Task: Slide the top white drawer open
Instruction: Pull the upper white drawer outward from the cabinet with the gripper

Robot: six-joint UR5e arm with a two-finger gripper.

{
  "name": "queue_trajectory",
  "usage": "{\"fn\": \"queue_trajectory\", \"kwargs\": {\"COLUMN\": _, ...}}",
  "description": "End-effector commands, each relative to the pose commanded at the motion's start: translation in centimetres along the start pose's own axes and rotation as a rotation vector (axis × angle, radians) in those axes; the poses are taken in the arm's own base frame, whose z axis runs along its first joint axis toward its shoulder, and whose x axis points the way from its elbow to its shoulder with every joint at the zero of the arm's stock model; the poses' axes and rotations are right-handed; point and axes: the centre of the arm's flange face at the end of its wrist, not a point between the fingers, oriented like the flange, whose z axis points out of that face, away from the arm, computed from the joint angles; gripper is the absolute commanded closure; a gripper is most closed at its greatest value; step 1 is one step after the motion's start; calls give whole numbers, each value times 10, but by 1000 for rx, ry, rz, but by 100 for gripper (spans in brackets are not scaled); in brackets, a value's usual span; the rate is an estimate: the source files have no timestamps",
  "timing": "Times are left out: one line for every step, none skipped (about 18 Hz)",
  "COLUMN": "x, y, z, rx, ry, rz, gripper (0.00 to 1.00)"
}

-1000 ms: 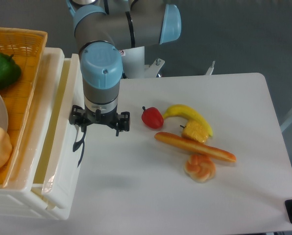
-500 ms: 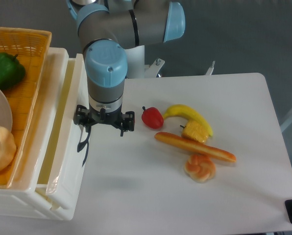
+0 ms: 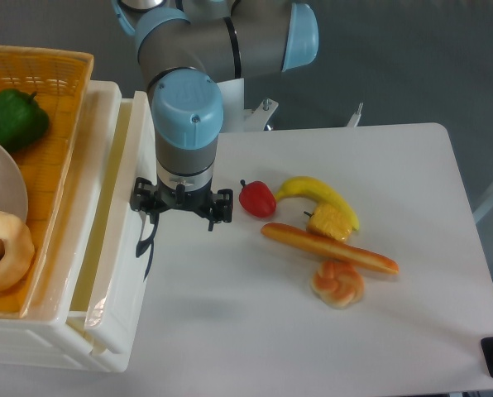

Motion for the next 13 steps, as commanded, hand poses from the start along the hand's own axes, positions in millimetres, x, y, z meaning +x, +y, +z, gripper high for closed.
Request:
{"fn": "queue_trajectory", "kwargs": {"x": 0, "y": 0, "z": 1, "rx": -1, "ry": 2, "rz": 0, "gripper": 0}}
{"fn": "queue_trajectory", "kwargs": {"x": -1, "y": -1, "z": 2, "rx": -2, "ry": 2, "rz": -2, "gripper": 0}}
{"fn": "queue_trajectory", "kwargs": {"x": -1, "y": -1, "z": 2, "rx": -2, "ry": 2, "rz": -2, "gripper": 0}}
{"fn": "queue_trajectory", "kwargs": {"x": -2, "y": -1, "z": 3, "rx": -4, "ry": 3, "rz": -4, "gripper": 0}}
{"fn": "queue_trajectory", "kwargs": {"x": -2, "y": -1, "z": 3, "rx": -5, "ry": 3, "rz": -4, "gripper": 0}}
{"fn": "queue_trajectory", "kwargs": {"x": -2, "y": -2, "z": 4, "rx": -1, "ry": 2, "rz": -2, "gripper": 0}}
{"fn": "queue_trajectory", "kwargs": {"x": -3, "y": -4, "z": 5, "rx": 6, "ry": -1, "rz": -2, "gripper": 0}}
{"fn": "queue_trajectory", "kwargs": {"x": -3, "y": -5, "z": 5, "rx": 14, "ry": -3, "rz": -4, "gripper": 0}}
{"fn": "queue_trajectory", "kwargs": {"x": -4, "y": -6, "z": 6, "rx": 12, "ry": -3, "rz": -5, "gripper": 0}}
{"fn": "queue_trajectory", "kwargs": {"x": -6, "y": -6, "z": 6, "rx": 13, "ry": -3, "rz": -5, "gripper": 0}}
{"fn": "queue_trajectory", "kwargs": {"x": -8, "y": -6, "z": 6, "rx": 13, "ry": -3, "rz": -6, "gripper": 0}}
{"fn": "queue_trajectory", "kwargs": {"x": -11, "y": -5, "z": 5, "rx": 14, "ry": -3, "rz": -12, "gripper": 0}}
{"fn": "queue_trajectory", "kwargs": {"x": -12, "y": -5, "z": 6, "rx": 13, "ry": -2, "rz": -12, "gripper": 0}}
